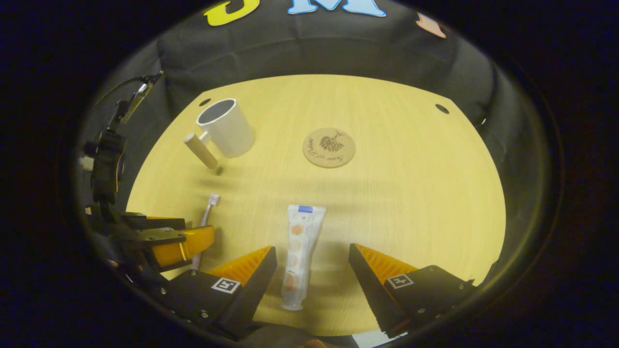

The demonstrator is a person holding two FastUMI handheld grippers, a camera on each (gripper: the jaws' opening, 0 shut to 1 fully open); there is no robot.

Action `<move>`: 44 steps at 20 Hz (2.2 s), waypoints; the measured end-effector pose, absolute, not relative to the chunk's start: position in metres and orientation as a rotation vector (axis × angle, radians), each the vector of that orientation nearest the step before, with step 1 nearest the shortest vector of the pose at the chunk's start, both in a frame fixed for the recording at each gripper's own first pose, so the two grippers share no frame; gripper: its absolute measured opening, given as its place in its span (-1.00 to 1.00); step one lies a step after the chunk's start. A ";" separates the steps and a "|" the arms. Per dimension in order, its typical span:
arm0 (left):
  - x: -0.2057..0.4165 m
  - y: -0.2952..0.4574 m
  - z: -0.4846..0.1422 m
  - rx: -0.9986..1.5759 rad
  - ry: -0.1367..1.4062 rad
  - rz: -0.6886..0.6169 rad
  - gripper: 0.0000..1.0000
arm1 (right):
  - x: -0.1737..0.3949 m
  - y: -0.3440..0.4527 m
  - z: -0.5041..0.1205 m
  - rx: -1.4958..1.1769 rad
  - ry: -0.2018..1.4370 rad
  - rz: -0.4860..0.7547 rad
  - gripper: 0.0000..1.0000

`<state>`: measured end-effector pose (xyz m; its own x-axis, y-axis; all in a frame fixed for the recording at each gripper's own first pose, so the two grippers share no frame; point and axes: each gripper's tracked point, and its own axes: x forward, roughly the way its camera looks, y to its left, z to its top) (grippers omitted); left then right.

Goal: Put the toothbrush and toothpaste on the desktop into the cup, then pick up the cup and place it on the coaster on the desktop.

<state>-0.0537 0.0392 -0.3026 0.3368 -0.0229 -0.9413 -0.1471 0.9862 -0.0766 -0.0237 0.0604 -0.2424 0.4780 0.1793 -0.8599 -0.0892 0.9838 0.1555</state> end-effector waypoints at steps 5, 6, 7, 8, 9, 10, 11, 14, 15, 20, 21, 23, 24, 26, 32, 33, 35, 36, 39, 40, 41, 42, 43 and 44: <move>-0.062 0.040 -0.315 -0.111 1.304 0.063 0.87 | -0.025 0.068 -0.263 0.104 1.161 0.169 0.88; -0.062 0.040 -0.315 -0.100 1.315 0.055 0.87 | -0.027 0.071 -0.266 0.109 1.179 0.173 0.89; -0.063 0.040 -0.316 -0.085 1.322 0.046 0.87 | -0.028 0.074 -0.268 0.115 1.193 0.178 0.89; -0.064 0.040 -0.316 -0.065 1.331 0.037 0.87 | -0.029 0.077 -0.271 0.114 1.202 0.181 0.89; -0.065 0.042 -0.317 -0.032 1.335 0.033 0.87 | -0.029 0.078 -0.272 0.110 1.212 0.185 0.88; -0.065 0.041 -0.314 -0.019 1.336 0.019 0.84 | -0.030 0.081 -0.274 0.109 1.218 0.191 0.88; -0.066 0.040 -0.316 -0.012 1.339 0.014 0.46 | -0.030 0.081 -0.276 0.103 1.225 0.186 0.83; -0.065 0.039 -0.316 -0.011 1.344 0.008 0.15 | -0.034 0.088 -0.282 0.106 1.254 0.196 0.54; -0.065 0.040 -0.316 -0.016 1.343 0.012 0.27 | -0.033 0.087 -0.282 0.098 1.257 0.188 0.53; -0.063 0.037 -0.315 -0.043 1.335 0.005 -0.58 | -0.033 0.087 -0.287 0.100 1.257 0.170 -0.23; -0.064 0.040 -0.315 -0.036 1.334 0.001 -0.47 | -0.034 0.086 -0.286 0.095 1.257 0.174 -0.27; -0.063 0.038 -0.313 -0.064 1.320 0.005 -0.69 | -0.032 0.086 -0.285 0.099 1.244 0.161 -0.48; -0.061 0.038 -0.314 -0.067 1.302 0.006 -0.69 | -0.035 0.085 -0.284 0.101 1.242 0.177 -0.49; -0.063 0.037 -0.313 -0.074 1.292 -0.009 -0.75 | -0.034 0.085 -0.282 0.111 1.223 0.176 -0.57; -0.063 0.038 -0.307 -0.174 1.238 -0.005 -0.84 | -0.032 0.083 -0.264 0.128 1.135 0.189 -0.63; -0.066 0.038 -0.305 -0.189 1.222 -0.002 -0.71 | -0.030 0.081 -0.258 0.128 1.110 0.186 -0.63; -0.067 0.036 -0.295 -0.212 1.181 0.004 -0.84 | -0.029 0.077 -0.249 0.123 1.064 0.189 -0.63; -0.067 0.035 -0.290 -0.220 1.160 0.006 -0.84 | -0.029 0.076 -0.244 0.123 1.041 0.192 -0.64; -0.069 0.032 -0.269 -0.240 1.093 0.004 -0.84 | -0.030 0.070 -0.230 0.113 0.979 0.199 -0.65; -0.070 0.030 -0.261 -0.246 1.069 0.002 -0.84 | -0.028 0.070 -0.229 0.110 0.958 0.202 -0.63; -0.070 0.028 -0.251 -0.251 1.039 -0.001 -0.84 | -0.029 0.069 -0.225 0.109 0.938 0.207 -0.65; -0.068 0.025 -0.240 -0.257 1.005 -0.006 -0.84 | -0.031 0.068 -0.218 0.110 0.916 0.212 -0.64; -0.066 0.021 -0.230 -0.261 0.971 -0.009 -0.84 | -0.032 0.067 -0.213 0.113 0.896 0.219 -0.65; -0.063 0.018 -0.219 -0.265 0.933 -0.014 -0.84 | -0.033 0.067 -0.208 0.115 0.876 0.225 -0.65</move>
<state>-0.0630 0.0179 -0.2195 0.5980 -0.1260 -0.7915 -0.1028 0.9673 -0.2317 -0.0327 0.0671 -0.2083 0.6183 0.2417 -0.7479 -0.1478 0.9703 0.1914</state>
